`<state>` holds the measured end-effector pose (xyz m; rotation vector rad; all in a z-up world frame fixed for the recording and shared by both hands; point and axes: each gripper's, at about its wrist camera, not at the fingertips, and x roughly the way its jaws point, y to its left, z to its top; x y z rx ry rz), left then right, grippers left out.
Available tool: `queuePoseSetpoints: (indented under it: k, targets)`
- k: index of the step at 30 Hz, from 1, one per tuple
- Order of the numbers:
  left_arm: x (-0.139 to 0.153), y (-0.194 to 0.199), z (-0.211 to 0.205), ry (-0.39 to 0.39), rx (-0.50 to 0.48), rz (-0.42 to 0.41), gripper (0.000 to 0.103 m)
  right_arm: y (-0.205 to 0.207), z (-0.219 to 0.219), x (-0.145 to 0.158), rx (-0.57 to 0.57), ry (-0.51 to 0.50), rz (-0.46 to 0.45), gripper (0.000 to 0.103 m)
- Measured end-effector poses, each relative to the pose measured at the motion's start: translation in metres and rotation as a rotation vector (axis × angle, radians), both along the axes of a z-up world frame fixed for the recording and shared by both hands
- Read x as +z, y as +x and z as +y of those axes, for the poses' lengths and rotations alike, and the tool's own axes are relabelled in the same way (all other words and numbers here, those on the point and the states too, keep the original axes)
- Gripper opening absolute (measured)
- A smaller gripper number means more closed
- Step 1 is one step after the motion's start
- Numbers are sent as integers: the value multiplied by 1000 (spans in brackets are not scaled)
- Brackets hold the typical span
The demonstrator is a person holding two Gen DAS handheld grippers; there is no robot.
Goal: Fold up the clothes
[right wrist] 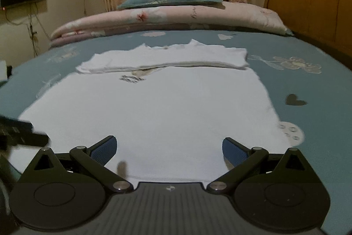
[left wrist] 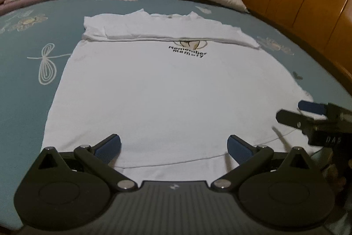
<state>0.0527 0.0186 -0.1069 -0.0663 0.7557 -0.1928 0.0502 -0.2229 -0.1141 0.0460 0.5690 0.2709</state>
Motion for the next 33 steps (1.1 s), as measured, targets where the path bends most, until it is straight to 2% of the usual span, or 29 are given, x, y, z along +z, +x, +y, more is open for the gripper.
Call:
queuePoseSetpoints:
  k: [3,8,10,13,16,21,25,28,31,33]
  targets:
    - [-1,-1,0,17,-16,2,102,6,-1,-4,-14,-1,26,103]
    - [-2,0,0,23,-6,-3,102,-2,-21,-10,-75,-83,17,103]
    - [-3,0,-3,44,-6,-4,102,-6,-40,-10,-125,-54,11,103]
    - [-4,-2,-6,67,-11,-11,102,-8,-67,-9,-153,57,12,103]
    - [-4,-3,-3,61,-13,-18,102,-6,-74,-5,-182,143,8,103]
    - [-3,-1,-1,52,-14,-10,102,14,-65,5,-195,182,-22,103]
    - [-3,-2,-1,62,-26,-5,102,25,-66,-4,-238,177,53,103]
    - [-1,-2,-5,98,-34,18,102,14,-81,-4,-251,184,18,103]
    - [7,0,-16,93,-80,28,102,1,-95,-4,-259,223,-15,103]
    - [13,-2,-34,129,-134,-12,102,-5,-99,-3,-260,215,-33,103]
